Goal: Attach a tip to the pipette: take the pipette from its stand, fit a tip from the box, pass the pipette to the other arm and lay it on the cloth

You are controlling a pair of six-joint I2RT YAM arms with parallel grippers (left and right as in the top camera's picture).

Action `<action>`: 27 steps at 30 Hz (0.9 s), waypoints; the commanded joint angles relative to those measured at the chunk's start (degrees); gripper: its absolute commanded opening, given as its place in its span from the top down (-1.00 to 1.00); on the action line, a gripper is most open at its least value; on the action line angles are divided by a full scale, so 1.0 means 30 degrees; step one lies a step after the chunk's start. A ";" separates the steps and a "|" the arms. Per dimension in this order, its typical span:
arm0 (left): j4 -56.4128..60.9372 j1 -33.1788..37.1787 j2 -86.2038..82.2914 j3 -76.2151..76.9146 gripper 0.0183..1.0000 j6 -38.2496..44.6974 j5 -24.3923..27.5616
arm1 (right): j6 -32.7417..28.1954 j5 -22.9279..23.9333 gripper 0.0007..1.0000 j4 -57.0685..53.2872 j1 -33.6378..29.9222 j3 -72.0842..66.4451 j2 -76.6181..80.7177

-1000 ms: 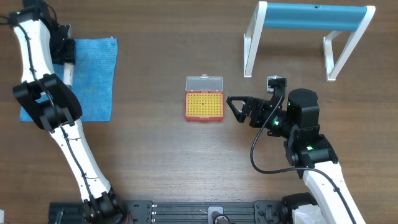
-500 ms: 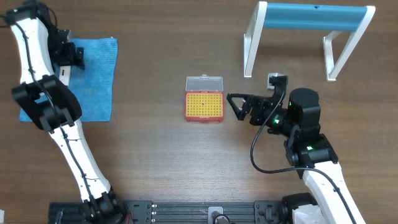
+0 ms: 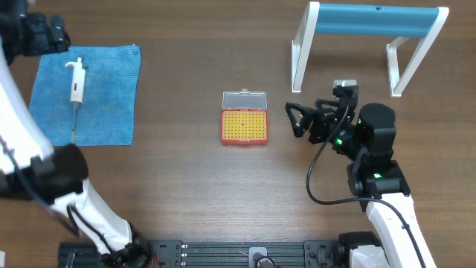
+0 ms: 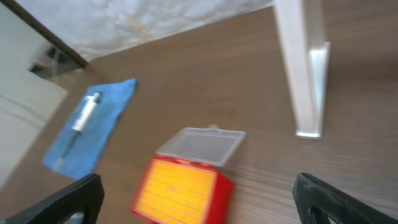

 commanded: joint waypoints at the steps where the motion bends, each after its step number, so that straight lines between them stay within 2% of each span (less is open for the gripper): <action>1: -0.0153 -0.0648 -0.4634 0.0117 -0.92 -0.1421 0.1756 | -0.3818 0.0321 -0.97 -0.0423 -0.0976 0.0182 -0.1392; 4: -0.0153 -0.1239 -0.7584 -0.0517 -0.92 -0.1457 0.1741 | -0.5501 0.0321 -0.97 -0.0882 -0.1239 0.0182 -0.2958; 7: -0.0153 -0.1698 -1.1264 -0.2849 -0.92 -0.2251 0.1749 | -0.6783 0.0328 -0.97 -0.2943 -0.1712 0.0182 -0.5829; 13: -0.0146 -0.1712 -1.9227 -1.2014 -0.92 -0.2302 0.1756 | -1.0251 0.0641 -0.97 -1.0673 -0.2696 0.0182 -1.2138; 16: -0.0146 -0.1712 -2.2280 -1.5897 -0.92 -0.2310 0.1763 | -1.0353 0.1843 -0.97 -1.3894 -0.2914 0.0168 -1.4695; 18: -0.0138 -0.1712 -2.3970 -1.8090 -0.92 -0.2295 0.1756 | -1.0112 0.1399 -0.97 -1.3806 -0.2907 0.0168 -1.6174; 27: 0.0452 -0.1705 -2.7073 -2.3562 -0.93 -0.2302 0.1763 | -1.0163 0.3592 -0.96 -1.5314 -0.2907 0.0160 -1.8680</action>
